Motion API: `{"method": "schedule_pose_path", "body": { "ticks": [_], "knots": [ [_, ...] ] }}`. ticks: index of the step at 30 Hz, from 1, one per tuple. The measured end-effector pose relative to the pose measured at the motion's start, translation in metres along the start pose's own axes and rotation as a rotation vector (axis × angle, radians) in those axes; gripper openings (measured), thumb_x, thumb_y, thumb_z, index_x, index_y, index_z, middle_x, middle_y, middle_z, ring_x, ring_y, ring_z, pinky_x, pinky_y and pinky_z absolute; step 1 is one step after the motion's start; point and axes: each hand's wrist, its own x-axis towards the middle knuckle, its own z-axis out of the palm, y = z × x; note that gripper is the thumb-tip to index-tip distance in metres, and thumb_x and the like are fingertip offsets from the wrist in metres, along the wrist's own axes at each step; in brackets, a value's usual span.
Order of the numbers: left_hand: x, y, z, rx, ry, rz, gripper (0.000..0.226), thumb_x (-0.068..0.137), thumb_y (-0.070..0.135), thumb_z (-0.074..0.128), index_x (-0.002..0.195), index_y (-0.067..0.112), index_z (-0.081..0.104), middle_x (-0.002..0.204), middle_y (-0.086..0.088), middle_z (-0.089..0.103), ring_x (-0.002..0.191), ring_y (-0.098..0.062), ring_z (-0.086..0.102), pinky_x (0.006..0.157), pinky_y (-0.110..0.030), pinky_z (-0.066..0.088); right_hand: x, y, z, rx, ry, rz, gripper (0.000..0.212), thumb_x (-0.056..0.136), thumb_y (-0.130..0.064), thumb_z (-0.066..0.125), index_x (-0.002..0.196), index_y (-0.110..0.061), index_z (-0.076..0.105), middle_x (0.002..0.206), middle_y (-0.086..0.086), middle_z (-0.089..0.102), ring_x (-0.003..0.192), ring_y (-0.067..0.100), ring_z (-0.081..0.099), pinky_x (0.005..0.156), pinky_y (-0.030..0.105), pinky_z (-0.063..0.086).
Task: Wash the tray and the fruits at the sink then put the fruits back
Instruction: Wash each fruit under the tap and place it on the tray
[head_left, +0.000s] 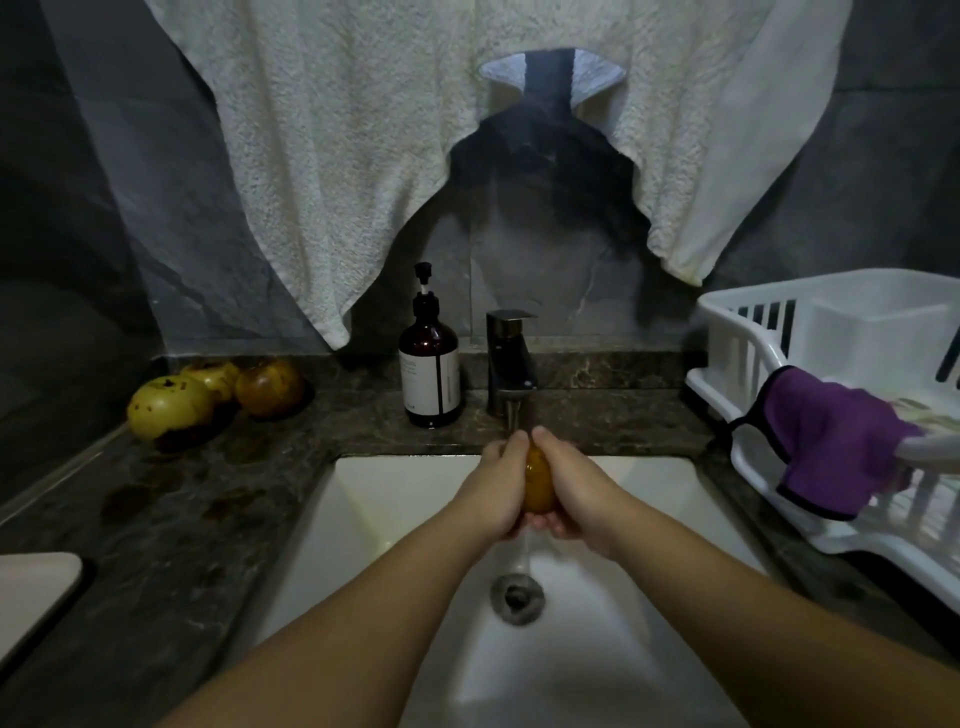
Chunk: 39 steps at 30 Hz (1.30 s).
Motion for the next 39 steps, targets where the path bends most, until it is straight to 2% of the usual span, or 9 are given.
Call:
{"method": "schedule_pose_path", "body": {
  "ticks": [3,6,10,14,25,29,32,36,39],
  "knots": [
    [0.002,-0.002,-0.004,-0.142,-0.085,-0.069,0.062,0.099,0.076,0.035,0.139,0.030,0.048,0.109,-0.020,0.072,0.085,-0.023,0.068,0.057,-0.027,0.050,0.005,0.002,-0.003,-0.089,0.031,-0.144,0.039,0.103,-0.060,0.038,0.129,-0.033,0.051,0.108,0.011,0.065,0.080,0.023,0.065,0.045,0.020,0.043],
    [0.010,-0.006,-0.007,-0.012,-0.040,0.024,0.056,0.101,0.072,0.035,0.142,0.036,0.043,0.119,-0.013,0.067,0.096,-0.025,0.069,0.068,-0.034,0.057,0.003,0.000,-0.002,-0.019,-0.038,0.035,0.053,0.098,-0.073,0.034,0.125,-0.030,0.053,0.097,0.018,0.072,0.070,0.023,0.065,0.050,0.025,0.044],
    [0.007,-0.009,-0.010,-0.127,-0.120,-0.067,0.063,0.097,0.078,0.036,0.136,0.031,0.052,0.090,-0.009,0.068,0.068,-0.018,0.064,0.055,-0.026,0.048,0.010,0.007,0.005,-0.147,0.075,-0.228,0.029,0.103,-0.052,0.045,0.126,-0.036,0.053,0.123,0.009,0.061,0.100,0.023,0.063,0.080,0.040,0.057],
    [0.012,-0.010,-0.011,0.008,-0.009,0.018,0.067,0.098,0.078,0.031,0.140,0.027,0.045,0.110,-0.009,0.067,0.086,-0.023,0.070,0.074,-0.037,0.060,0.009,0.005,0.006,-0.047,0.001,0.001,0.053,0.097,-0.075,0.032,0.123,-0.033,0.052,0.102,0.013,0.069,0.072,0.021,0.067,0.051,0.026,0.046],
    [0.008,-0.011,-0.007,-0.046,-0.077,-0.045,0.076,0.093,0.086,0.028,0.129,0.024,0.055,0.081,-0.010,0.070,0.064,-0.017,0.060,0.061,-0.027,0.046,0.014,0.006,0.002,-0.189,0.079,-0.181,0.030,0.099,-0.065,0.040,0.115,-0.042,0.051,0.107,0.006,0.065,0.079,0.021,0.069,0.046,0.022,0.046],
    [0.015,-0.014,-0.009,0.087,0.067,0.099,0.072,0.094,0.083,0.034,0.139,0.028,0.049,0.119,-0.010,0.066,0.100,-0.026,0.067,0.092,-0.044,0.058,0.010,0.004,0.004,-0.109,0.027,-0.037,0.044,0.096,-0.075,0.034,0.111,-0.038,0.052,0.093,0.010,0.072,0.066,0.020,0.072,0.048,0.021,0.045],
    [0.009,-0.011,-0.009,-0.078,-0.086,-0.049,0.074,0.093,0.085,0.030,0.133,0.028,0.056,0.096,-0.012,0.072,0.072,-0.020,0.065,0.063,-0.029,0.051,0.012,0.006,0.003,-0.214,0.087,-0.177,0.032,0.098,-0.066,0.044,0.112,-0.039,0.054,0.107,0.003,0.064,0.084,0.019,0.067,0.050,0.023,0.045],
    [0.014,-0.012,-0.009,0.104,0.068,0.096,0.071,0.097,0.080,0.031,0.135,0.025,0.052,0.106,-0.009,0.069,0.086,-0.025,0.070,0.069,-0.034,0.056,0.010,0.005,0.002,-0.127,-0.012,-0.006,0.058,0.097,-0.074,0.032,0.122,-0.027,0.056,0.090,0.011,0.069,0.066,0.019,0.066,0.047,0.023,0.043],
    [0.009,-0.011,-0.009,0.014,-0.044,0.026,0.070,0.098,0.080,0.026,0.123,0.023,0.058,0.083,-0.010,0.069,0.060,-0.019,0.060,0.055,-0.027,0.047,0.012,0.006,0.002,-0.223,0.071,-0.184,0.035,0.101,-0.060,0.040,0.118,-0.032,0.055,0.104,0.007,0.064,0.082,0.022,0.067,0.051,0.028,0.052]
  ]
}}
